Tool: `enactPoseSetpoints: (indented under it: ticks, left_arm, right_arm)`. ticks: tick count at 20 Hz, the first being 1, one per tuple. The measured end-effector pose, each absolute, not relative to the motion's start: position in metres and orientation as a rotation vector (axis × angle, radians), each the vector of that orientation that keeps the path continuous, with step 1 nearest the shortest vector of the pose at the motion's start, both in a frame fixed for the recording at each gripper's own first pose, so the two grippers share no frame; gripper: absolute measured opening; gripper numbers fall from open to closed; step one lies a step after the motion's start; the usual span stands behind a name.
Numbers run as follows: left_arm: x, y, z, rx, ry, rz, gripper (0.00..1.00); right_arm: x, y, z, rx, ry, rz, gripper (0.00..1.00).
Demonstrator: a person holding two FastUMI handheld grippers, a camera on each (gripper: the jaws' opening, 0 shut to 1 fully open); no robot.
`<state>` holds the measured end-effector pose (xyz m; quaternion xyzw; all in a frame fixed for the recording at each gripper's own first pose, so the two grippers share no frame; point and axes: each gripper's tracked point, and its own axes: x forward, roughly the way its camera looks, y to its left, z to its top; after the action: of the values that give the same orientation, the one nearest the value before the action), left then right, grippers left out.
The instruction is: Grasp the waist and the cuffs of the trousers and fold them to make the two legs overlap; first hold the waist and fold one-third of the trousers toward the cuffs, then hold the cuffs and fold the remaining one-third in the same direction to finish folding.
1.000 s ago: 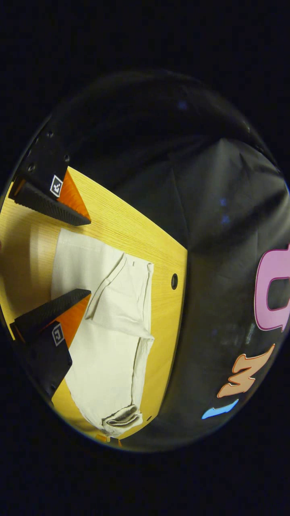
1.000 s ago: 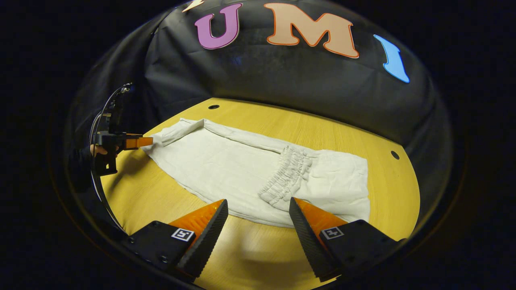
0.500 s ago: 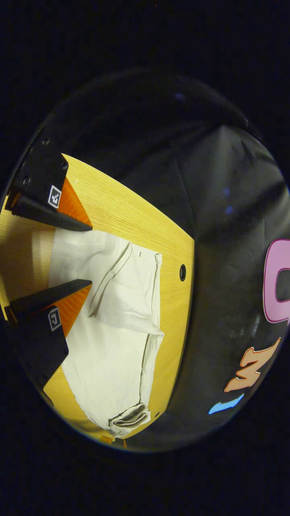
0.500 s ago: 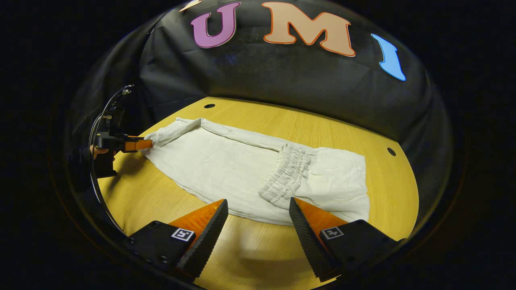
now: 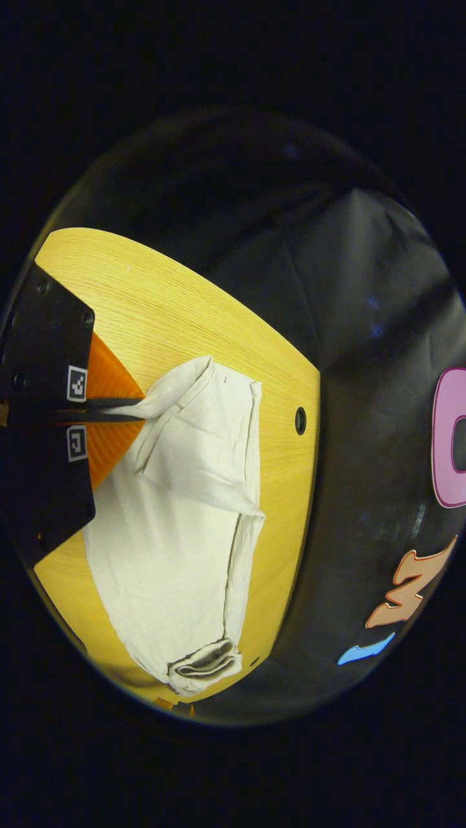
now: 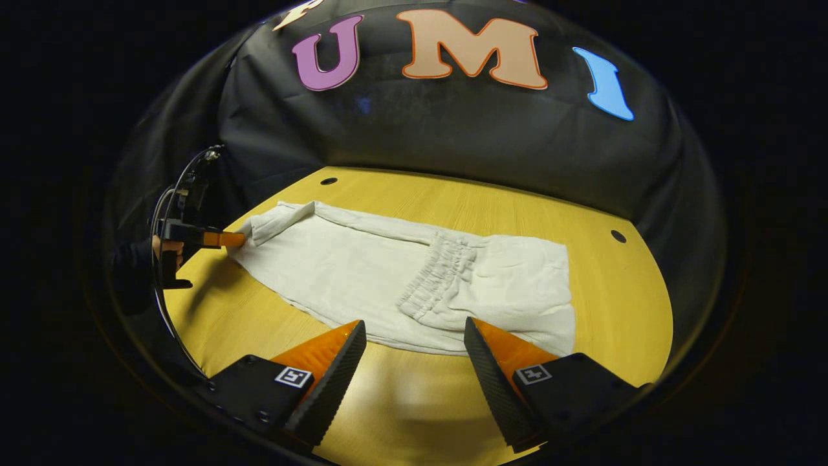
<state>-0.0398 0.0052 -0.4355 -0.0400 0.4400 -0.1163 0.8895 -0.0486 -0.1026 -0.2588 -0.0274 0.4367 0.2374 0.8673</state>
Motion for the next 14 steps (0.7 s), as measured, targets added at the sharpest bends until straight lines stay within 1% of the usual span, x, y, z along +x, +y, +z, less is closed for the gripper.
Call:
enactPoseSetpoints:
  ticks: [6, 14]
  left_arm:
    - [-0.027, -0.024, -0.374, -0.110, 0.798, -0.245, 0.00]
    - [-0.021, -0.096, -0.303, -0.101, 0.681, -0.314, 0.00]
  right_arm:
    - [-0.043, -0.141, -0.250, -0.029, 0.896, 0.484, 0.98]
    - [-0.045, -0.184, -0.243, -0.010, 0.875, 0.498, 0.98]
